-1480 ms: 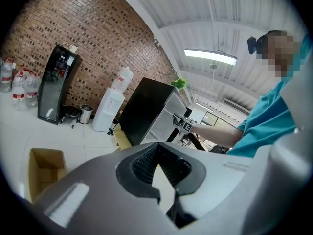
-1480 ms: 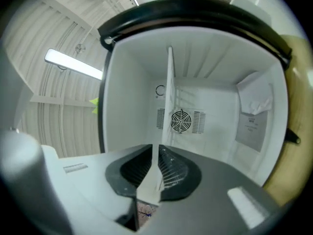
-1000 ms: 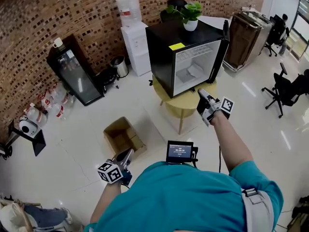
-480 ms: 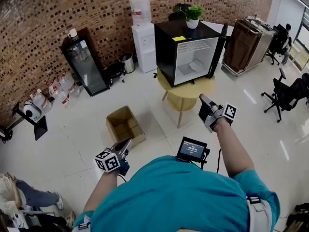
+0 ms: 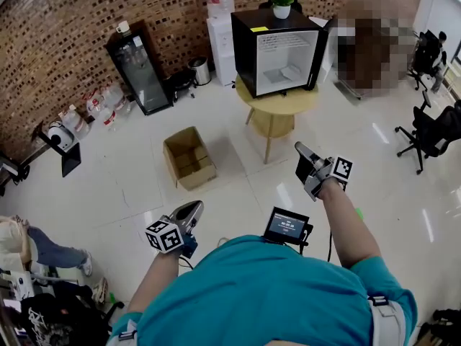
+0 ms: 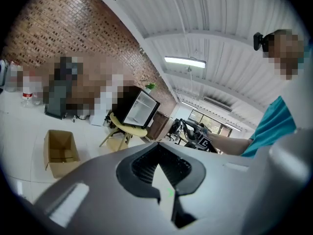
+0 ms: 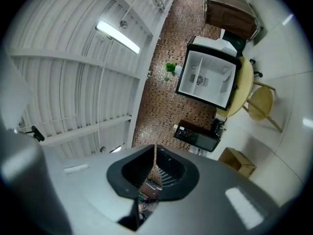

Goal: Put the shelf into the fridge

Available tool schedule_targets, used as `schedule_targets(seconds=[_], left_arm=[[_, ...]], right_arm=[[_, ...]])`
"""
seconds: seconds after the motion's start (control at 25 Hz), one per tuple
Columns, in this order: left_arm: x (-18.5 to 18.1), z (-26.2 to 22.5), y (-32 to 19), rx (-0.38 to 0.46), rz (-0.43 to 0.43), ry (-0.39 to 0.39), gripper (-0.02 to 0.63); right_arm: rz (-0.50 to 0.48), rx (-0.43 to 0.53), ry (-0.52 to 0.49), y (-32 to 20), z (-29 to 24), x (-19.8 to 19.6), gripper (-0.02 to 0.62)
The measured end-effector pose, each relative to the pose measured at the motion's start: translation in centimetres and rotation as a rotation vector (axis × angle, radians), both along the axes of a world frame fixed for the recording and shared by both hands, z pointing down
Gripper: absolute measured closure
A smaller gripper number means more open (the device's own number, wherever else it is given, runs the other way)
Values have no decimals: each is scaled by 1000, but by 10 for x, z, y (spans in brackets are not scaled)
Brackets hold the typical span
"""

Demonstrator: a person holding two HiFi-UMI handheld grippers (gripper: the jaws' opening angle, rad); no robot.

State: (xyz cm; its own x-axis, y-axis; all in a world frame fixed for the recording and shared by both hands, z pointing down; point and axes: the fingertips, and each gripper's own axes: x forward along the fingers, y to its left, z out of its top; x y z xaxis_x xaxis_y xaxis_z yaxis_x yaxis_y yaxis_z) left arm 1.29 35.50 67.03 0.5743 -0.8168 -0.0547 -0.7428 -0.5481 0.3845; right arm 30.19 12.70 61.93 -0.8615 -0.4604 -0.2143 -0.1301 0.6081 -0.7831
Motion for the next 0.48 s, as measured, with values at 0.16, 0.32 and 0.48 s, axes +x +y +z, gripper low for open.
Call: schedule_targets(seconds=[0.16, 0.32, 0.48], left_arm=[[-21, -29, 59, 46, -78, 10, 604], [-52, -48, 105, 91, -132, 7, 604], [-88, -61, 155, 130, -147, 5, 604]], right_arm=[[-78, 106, 52, 53, -19, -19, 590], [-212, 322, 63, 116, -64, -66, 590], [-297, 391, 55, 184, -86, -124, 589]])
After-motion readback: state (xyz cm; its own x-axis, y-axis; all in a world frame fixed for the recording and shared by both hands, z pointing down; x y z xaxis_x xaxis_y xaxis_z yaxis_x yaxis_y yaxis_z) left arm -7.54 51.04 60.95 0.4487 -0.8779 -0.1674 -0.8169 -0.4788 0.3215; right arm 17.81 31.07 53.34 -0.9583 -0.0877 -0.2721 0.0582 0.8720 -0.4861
